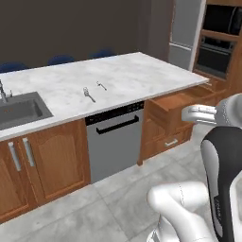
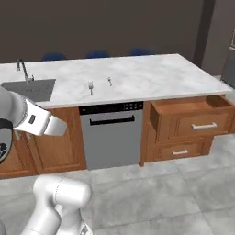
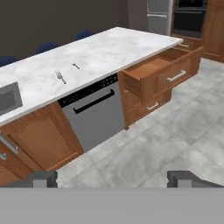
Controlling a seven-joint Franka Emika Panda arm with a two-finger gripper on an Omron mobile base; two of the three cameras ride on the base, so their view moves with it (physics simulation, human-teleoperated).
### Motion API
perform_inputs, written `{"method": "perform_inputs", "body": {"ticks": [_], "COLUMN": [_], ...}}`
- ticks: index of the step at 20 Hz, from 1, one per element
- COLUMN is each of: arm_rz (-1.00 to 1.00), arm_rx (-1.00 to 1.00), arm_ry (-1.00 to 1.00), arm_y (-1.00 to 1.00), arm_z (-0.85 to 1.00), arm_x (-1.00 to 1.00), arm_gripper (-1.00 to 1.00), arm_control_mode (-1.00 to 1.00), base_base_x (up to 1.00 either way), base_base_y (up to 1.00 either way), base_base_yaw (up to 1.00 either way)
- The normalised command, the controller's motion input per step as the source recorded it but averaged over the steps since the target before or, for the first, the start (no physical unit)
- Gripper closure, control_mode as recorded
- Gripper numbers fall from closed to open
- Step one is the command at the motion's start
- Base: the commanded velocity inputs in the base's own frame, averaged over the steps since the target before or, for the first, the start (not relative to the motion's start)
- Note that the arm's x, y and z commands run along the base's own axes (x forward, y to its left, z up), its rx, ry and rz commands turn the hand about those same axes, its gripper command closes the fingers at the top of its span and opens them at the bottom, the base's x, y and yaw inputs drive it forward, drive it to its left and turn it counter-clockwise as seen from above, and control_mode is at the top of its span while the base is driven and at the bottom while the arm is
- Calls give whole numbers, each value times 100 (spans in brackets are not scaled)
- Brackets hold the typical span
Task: Organize the utensils by type. Pick up the wooden spoons from the counter and place them in the open cabinet. Then pick up the metallic utensils from the counter and place them in the open drawer.
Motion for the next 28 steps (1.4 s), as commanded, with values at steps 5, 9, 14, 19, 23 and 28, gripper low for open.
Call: {"method": "perform_inputs", "body": {"ticks": [5,9,14,19,23,28], "arm_rz": [0,0,0,0,0,0], "arm_rx": [0,0,0,0,0,0], "arm_ry": [0,0,0,0,0,0], "arm_y": [0,0,0,0,0,0], "arm_z": [0,0,0,0,0,0], "arm_x": [0,0,0,0,0,0], "arm_gripper": [-100,-100,-100,-100,-100,-100], "arm_control_mode": [100,100,100,100,100,100], "base_base_x": [71,73,31,25,68,80], "base_base_y": [0,0,-47,-59,-18,0], "base_base_yaw": [51,48,24,5,7,13]}}
